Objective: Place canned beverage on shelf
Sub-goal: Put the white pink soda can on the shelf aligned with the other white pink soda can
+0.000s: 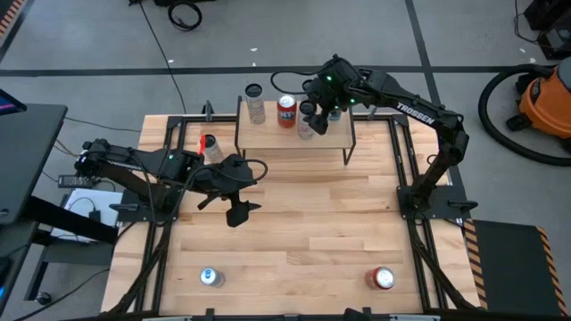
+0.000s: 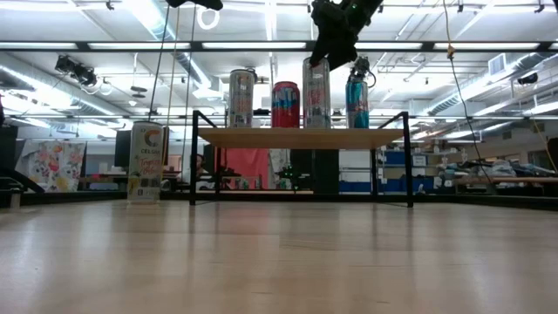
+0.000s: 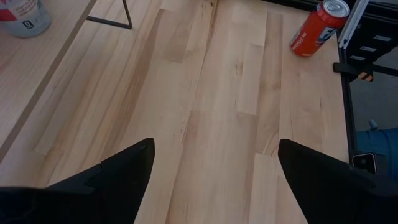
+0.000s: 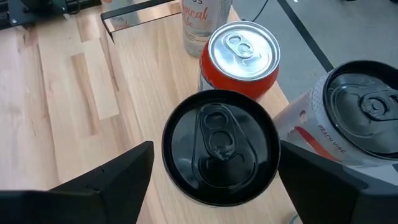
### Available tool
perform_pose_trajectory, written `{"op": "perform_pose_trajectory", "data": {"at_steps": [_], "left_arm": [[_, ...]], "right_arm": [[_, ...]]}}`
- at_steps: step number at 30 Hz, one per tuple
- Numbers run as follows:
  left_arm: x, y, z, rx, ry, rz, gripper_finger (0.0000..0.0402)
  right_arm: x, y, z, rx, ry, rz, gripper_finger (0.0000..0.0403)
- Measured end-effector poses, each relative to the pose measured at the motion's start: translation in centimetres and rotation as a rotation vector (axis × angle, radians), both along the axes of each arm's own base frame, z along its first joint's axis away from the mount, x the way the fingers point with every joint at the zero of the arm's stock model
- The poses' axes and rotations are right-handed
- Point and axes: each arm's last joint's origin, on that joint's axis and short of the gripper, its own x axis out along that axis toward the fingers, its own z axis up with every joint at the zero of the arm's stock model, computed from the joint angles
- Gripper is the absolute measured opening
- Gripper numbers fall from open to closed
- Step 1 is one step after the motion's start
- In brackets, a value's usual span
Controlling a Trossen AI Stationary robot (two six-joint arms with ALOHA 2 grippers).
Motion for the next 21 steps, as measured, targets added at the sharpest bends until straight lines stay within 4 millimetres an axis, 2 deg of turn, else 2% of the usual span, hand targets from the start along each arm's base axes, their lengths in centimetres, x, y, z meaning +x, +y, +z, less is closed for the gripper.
{"op": "perform_pose_trajectory", "data": {"at_steps": [10, 21], "left_arm": [[0.0, 0.0, 0.0, 0.0, 0.0, 0.0, 0.0353], [0.0, 0.0, 0.0, 0.0, 0.0, 0.0, 0.0353]], "right_arm": [[-0.08, -0.05, -0.04, -0.001, 0.008, -0.006, 0.0264], [-0.4, 0.0, -0.15, 0.012, 0.036, -0.009, 0.0269]]}}
